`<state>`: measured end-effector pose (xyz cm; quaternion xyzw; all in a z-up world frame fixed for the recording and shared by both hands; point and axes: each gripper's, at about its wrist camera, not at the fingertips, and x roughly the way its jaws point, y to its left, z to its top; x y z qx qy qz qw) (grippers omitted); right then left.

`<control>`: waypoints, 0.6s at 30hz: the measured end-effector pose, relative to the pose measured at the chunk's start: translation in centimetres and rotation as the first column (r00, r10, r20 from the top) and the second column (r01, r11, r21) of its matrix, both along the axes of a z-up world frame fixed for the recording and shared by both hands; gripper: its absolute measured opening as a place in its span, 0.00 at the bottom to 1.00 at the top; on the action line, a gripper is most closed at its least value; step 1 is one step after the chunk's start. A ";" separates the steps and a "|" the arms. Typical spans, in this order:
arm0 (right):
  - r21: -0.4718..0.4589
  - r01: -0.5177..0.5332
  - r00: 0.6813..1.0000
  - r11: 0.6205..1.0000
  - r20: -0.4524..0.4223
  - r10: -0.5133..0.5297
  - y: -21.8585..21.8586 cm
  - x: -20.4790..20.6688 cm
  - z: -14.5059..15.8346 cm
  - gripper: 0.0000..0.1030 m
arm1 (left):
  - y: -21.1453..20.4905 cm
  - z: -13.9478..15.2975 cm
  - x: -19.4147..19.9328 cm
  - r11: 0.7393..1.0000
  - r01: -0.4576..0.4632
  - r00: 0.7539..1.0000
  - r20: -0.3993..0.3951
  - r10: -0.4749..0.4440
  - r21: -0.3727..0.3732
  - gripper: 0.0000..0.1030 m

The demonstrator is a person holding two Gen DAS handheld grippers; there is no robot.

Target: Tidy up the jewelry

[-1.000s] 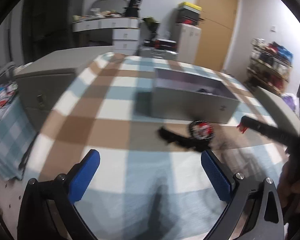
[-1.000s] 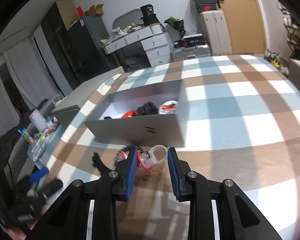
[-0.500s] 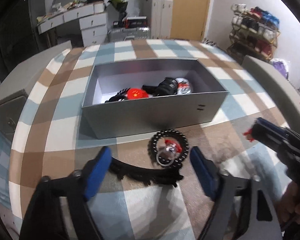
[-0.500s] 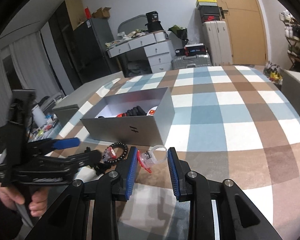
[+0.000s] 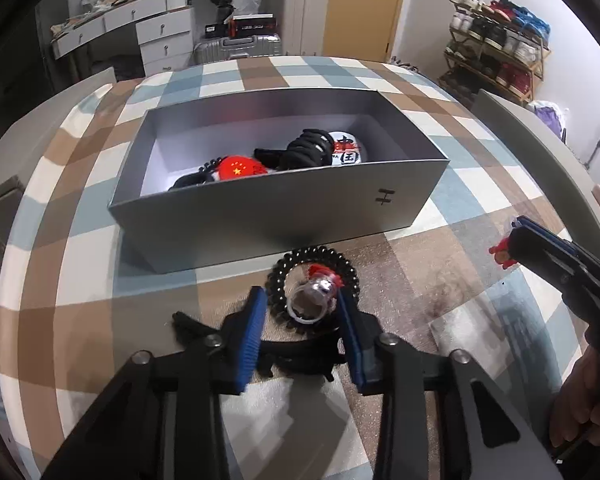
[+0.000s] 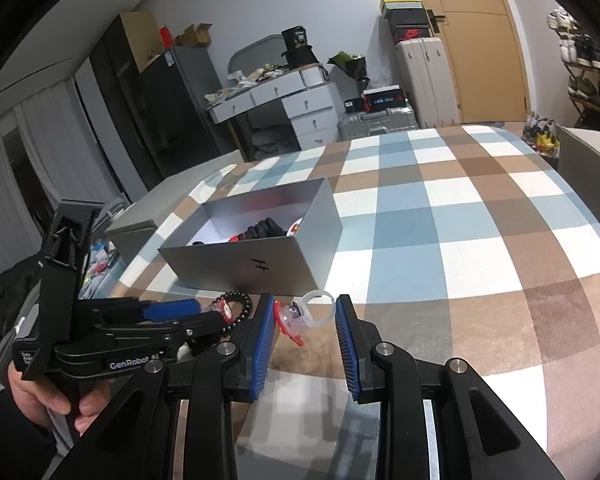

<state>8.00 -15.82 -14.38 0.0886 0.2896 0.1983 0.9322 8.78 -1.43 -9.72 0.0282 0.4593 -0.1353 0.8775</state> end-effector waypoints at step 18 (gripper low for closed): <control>0.023 -0.001 1.000 1.000 -0.025 0.001 -0.4 0.5 -0.3 0.29 | 0.7 2.2 -1.3 1.000 -0.002 0.995 0.103 0.002 -0.005 0.14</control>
